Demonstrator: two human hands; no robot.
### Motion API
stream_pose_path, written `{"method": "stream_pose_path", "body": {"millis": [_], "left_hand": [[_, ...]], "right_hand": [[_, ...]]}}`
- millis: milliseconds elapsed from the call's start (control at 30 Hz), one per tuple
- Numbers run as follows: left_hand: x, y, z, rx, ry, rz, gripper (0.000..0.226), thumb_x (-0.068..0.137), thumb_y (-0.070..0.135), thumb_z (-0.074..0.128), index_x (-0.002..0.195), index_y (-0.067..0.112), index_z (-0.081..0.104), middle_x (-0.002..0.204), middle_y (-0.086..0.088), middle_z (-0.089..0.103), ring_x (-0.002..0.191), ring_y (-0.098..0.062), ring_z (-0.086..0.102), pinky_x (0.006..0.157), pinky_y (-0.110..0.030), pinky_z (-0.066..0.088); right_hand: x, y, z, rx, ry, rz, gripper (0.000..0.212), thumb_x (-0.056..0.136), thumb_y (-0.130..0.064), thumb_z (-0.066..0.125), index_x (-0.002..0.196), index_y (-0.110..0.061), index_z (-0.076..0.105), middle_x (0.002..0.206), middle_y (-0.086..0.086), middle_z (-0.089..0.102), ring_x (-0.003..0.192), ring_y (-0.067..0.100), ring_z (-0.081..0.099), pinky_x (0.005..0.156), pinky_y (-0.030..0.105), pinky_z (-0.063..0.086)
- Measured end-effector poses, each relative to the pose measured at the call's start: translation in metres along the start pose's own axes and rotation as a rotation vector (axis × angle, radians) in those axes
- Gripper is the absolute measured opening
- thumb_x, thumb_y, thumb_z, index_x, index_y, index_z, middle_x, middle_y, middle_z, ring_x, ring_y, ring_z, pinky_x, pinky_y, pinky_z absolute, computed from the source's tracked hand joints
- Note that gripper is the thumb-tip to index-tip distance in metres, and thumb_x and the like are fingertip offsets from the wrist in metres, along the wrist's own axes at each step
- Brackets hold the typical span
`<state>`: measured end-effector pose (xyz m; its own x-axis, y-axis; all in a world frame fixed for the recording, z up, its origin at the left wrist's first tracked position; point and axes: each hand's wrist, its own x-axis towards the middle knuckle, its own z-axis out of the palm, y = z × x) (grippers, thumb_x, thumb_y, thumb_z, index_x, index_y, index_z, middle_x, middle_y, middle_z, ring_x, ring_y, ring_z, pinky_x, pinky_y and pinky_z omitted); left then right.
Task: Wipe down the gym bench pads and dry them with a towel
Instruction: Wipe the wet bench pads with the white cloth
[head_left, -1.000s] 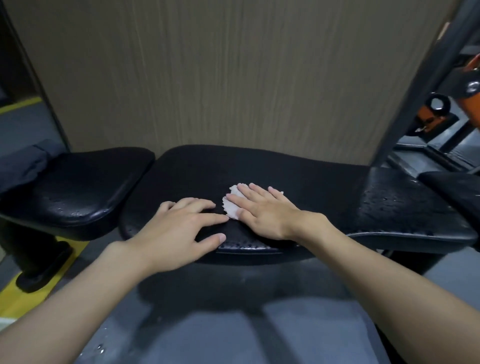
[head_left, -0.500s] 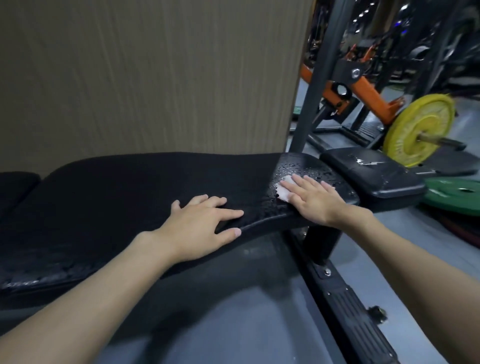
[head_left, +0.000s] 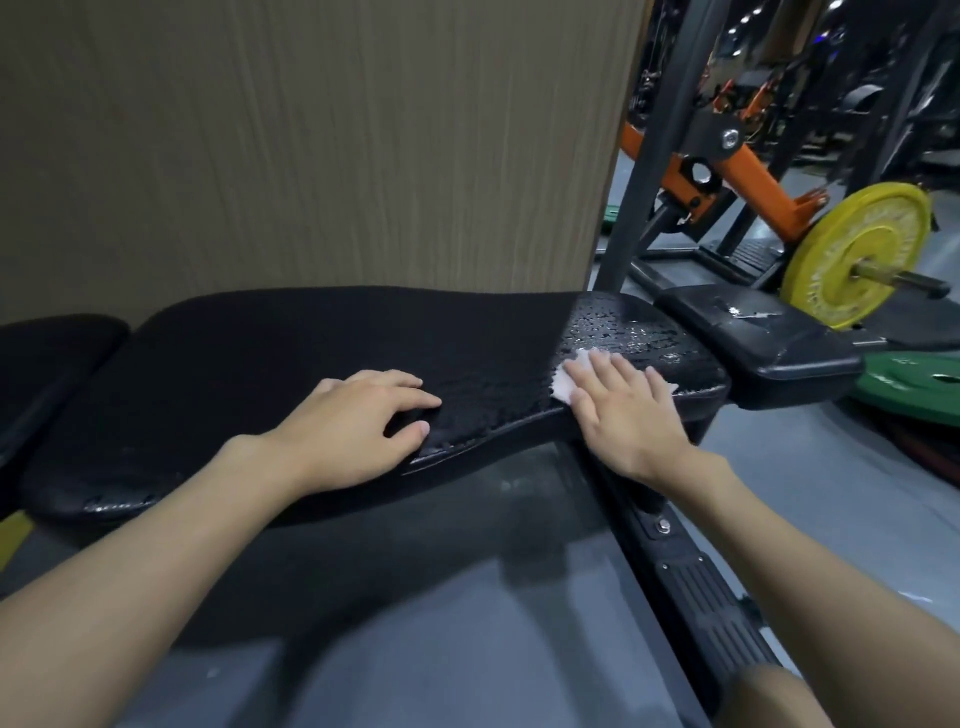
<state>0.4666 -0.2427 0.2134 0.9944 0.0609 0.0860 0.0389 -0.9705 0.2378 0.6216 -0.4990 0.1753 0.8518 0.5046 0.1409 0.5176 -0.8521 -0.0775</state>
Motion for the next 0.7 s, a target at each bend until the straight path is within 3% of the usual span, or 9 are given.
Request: {"method": "stream_pose_path", "body": {"millis": [133,567,700], "left_hand": [[-0.029,-0.029,-0.009,0.029,0.031,-0.029,0.038,0.098,0.041,0.043,0.135,0.042,0.052,0.147,0.02,0.04,0.138,-0.005,0.033,0.108,-0.037,0.028],[-0.123,-0.141,-0.038,0.073,0.155,-0.246,0.052,0.091,0.005,0.041,0.131,0.033,0.057,0.142,0.014,0.044,0.133,-0.012,0.037,0.108,-0.036,0.031],[-0.147,-0.168,-0.046,-0.032,0.165,-0.32,0.048,0.086,0.0,0.038,0.124,0.027,0.05,0.123,0.008,0.057,0.115,-0.016,0.051,0.096,-0.04,0.045]], "right_hand": [[-0.017,-0.077,0.006,-0.01,0.0,-0.189,0.078,0.086,-0.05,-0.008,0.154,-0.034,0.026,0.164,-0.005,0.021,0.15,0.022,0.016,0.119,0.048,0.008],[-0.037,-0.269,0.01,-0.025,-0.092,-0.597,0.083,0.082,-0.049,-0.015,0.157,-0.028,0.011,0.167,-0.001,0.006,0.152,0.024,0.006,0.121,0.05,0.006],[-0.04,-0.327,0.012,-0.026,-0.101,-0.693,0.085,0.08,-0.049,-0.015,0.158,-0.027,0.011,0.167,0.002,0.006,0.152,0.025,0.005,0.12,0.053,0.005]]}}
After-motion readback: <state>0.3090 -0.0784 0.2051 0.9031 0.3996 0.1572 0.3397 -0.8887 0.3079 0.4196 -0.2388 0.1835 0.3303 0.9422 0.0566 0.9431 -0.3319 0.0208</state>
